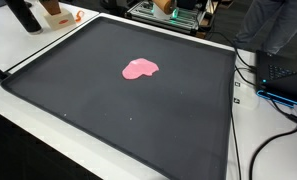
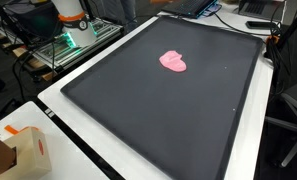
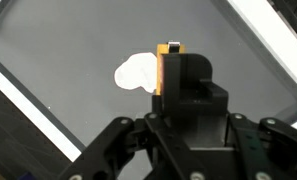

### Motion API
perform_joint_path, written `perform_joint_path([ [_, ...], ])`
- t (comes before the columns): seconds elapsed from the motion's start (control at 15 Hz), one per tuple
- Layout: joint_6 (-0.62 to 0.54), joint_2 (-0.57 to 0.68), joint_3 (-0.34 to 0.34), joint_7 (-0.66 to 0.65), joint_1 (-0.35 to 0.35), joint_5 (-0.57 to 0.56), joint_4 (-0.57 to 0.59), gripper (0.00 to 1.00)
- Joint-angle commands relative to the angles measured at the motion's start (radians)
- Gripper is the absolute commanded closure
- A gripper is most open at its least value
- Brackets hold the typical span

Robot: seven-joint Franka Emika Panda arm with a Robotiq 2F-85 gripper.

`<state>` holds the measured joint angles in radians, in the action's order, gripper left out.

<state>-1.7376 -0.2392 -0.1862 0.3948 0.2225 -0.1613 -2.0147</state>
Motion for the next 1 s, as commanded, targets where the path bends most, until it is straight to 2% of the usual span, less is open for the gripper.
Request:
perform_joint_path([
  [0.0, 0.002, 0.024, 0.008, 0.018, 0.003, 0.017, 0.009, 0.77],
  [0.53, -0.138, 0.234, 0.028, 0.185, -0.02, 0.098, 0.013, 0.77],
  [0.93, -0.237, 0.333, 0.026, 0.232, -0.058, 0.11, -0.007, 0.77],
])
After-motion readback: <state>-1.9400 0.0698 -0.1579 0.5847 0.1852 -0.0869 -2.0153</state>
